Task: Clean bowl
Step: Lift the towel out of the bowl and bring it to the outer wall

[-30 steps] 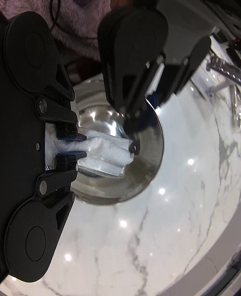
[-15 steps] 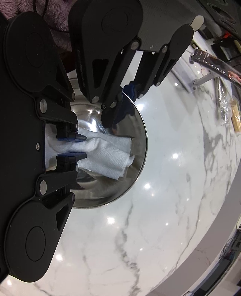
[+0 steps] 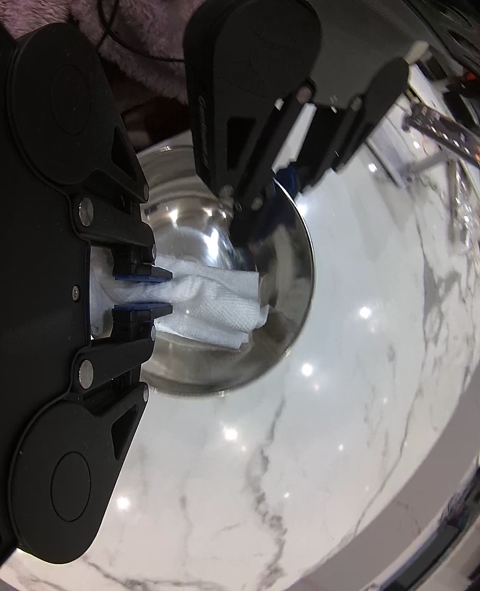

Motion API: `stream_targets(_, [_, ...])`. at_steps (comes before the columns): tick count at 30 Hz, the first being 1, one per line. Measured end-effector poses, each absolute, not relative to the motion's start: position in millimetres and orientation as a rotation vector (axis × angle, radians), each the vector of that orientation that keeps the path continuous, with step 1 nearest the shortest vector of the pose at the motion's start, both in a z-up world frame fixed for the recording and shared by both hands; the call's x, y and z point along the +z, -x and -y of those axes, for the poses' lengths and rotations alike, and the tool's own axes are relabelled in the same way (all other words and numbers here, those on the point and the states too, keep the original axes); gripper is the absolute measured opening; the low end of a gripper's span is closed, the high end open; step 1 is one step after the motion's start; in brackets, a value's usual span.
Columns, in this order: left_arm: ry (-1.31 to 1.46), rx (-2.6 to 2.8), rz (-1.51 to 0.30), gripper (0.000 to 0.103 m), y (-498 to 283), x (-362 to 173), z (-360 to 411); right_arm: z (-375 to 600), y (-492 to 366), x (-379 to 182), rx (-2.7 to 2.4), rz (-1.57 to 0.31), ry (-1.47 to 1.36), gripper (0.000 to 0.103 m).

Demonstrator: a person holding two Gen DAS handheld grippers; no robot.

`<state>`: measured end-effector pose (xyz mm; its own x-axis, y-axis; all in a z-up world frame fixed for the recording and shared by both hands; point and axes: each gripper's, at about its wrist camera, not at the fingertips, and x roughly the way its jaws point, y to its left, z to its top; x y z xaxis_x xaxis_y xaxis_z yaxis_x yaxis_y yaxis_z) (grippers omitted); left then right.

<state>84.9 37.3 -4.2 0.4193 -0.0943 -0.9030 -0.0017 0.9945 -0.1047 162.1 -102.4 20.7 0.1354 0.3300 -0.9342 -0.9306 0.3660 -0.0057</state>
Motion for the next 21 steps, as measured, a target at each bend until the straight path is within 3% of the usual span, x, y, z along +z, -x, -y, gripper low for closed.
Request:
stream_targets(7, [0.125, -0.034, -1.125, 0.013, -82.9, -3.9, -39.4, 128.1, -172.2, 42.7, 1.033, -1.037, 0.429, 0.008])
stream_targets(12, [0.154, -0.024, -1.113, 0.013, -82.0, -2.6, -40.4, 180.7, -188.4, 56.1, 1.018, -1.034, 0.068, 0.009])
stream_targets(21, [0.211, -0.022, -1.096, 0.023, -78.3, -1.5, -43.1, 276.2, -204.4, 19.5, 0.967, -1.022, -0.601, 0.009])
